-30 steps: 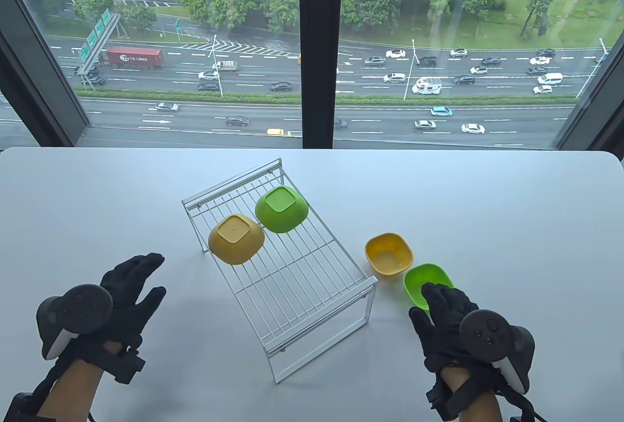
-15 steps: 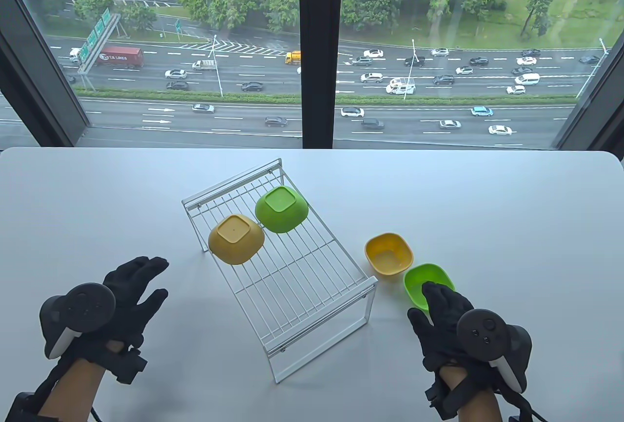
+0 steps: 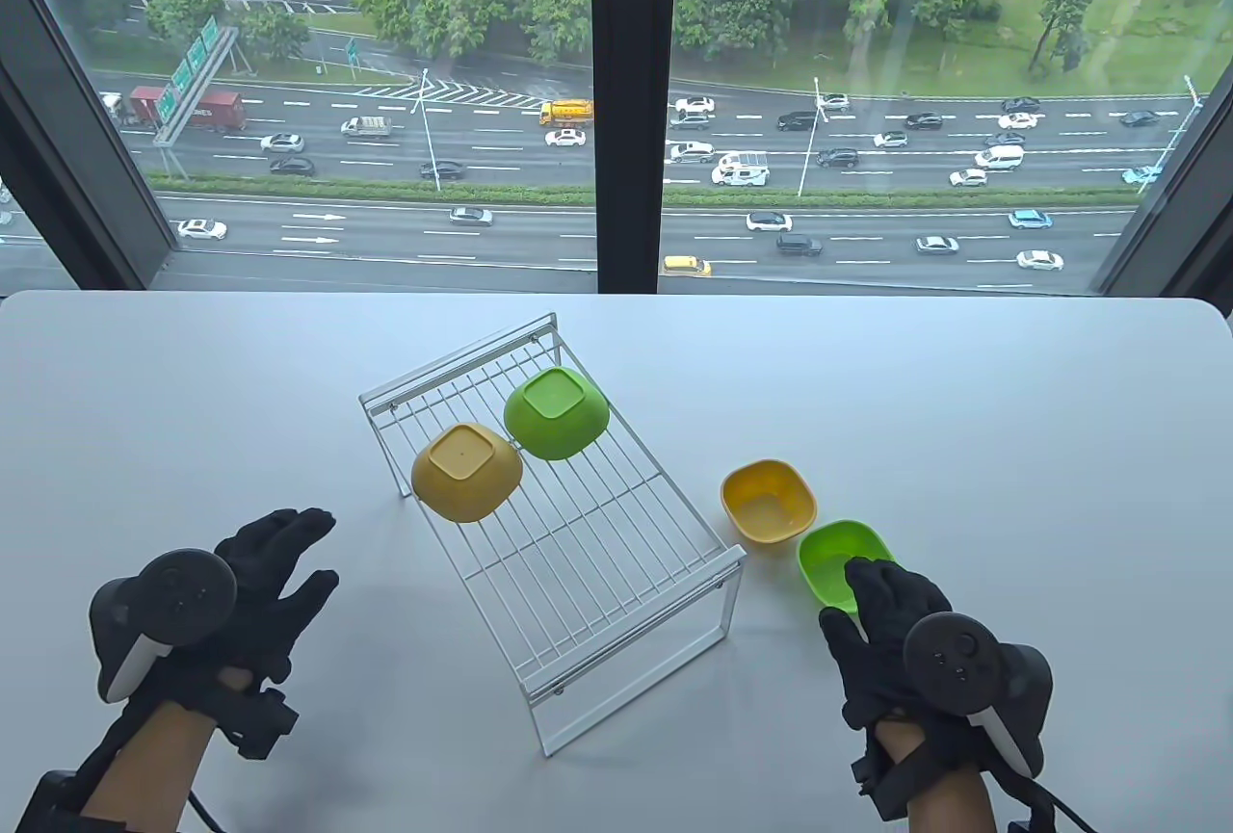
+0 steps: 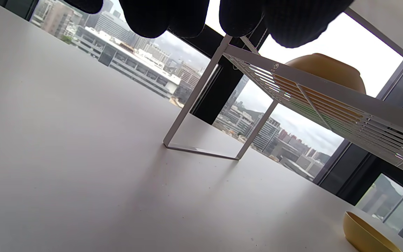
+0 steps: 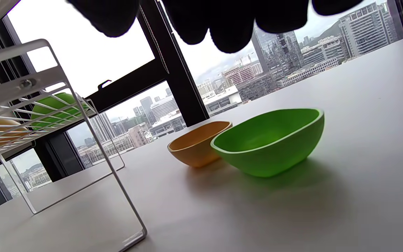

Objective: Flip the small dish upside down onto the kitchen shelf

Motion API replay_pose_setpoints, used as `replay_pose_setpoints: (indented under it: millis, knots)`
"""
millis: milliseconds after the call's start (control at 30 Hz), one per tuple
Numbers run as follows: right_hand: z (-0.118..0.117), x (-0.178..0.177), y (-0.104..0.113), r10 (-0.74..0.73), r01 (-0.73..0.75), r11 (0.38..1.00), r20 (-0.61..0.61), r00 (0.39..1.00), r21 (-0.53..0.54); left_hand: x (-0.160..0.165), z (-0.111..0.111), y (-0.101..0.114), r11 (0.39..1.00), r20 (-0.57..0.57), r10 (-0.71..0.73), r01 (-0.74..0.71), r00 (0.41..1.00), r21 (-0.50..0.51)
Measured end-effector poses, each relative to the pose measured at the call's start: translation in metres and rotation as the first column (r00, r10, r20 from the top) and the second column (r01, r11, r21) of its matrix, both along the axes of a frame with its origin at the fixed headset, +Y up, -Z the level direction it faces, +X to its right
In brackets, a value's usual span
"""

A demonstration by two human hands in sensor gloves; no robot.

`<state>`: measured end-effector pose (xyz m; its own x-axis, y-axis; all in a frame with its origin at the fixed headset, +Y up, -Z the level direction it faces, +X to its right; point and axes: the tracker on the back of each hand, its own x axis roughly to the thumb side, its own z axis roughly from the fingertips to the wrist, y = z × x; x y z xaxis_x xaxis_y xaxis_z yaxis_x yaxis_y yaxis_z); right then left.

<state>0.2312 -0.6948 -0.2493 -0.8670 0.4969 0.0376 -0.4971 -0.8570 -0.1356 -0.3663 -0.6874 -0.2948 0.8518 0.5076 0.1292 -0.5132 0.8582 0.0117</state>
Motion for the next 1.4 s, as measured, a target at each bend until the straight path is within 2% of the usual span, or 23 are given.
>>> replay_pose_setpoints:
  millis: [267,433,533,633,933,1167,1400]
  knots:
    - [-0.005,-0.006,-0.005,0.090,-0.090,0.996,-0.009,0.996,-0.016,0.003,-0.002,-0.002,1.000,0.015,0.023,-0.023,1.000,-0.020]
    - [-0.011,-0.016,-0.016,0.188,-0.190,0.978,-0.029,0.982,-0.090,0.005,-0.001,-0.001,0.999,0.025,0.029,-0.029,0.999,-0.015]
    - [-0.017,-0.022,-0.029,0.281,-0.288,0.941,-0.062,0.958,-0.178,0.005,0.000,0.000,1.000,0.026,0.025,-0.025,0.999,-0.008]
    - [-0.022,-0.025,-0.037,0.394,-0.397,0.898,-0.053,0.918,-0.190,0.007,0.000,-0.001,1.000,0.032,0.022,-0.022,0.999,-0.011]
    - [-0.027,-0.026,-0.051,0.492,-0.492,0.833,-0.070,0.868,-0.251,0.008,0.000,-0.004,1.000,0.033,0.016,-0.016,0.999,-0.024]
    - [-0.027,-0.032,-0.053,0.558,-0.560,0.796,-0.081,0.826,-0.228,0.009,0.001,-0.004,0.999,0.030,0.021,-0.020,0.999,-0.029]
    - [-0.025,-0.034,-0.051,0.582,-0.585,0.784,-0.084,0.809,-0.209,0.012,0.001,-0.008,0.999,0.031,0.005,-0.004,0.999,-0.046]
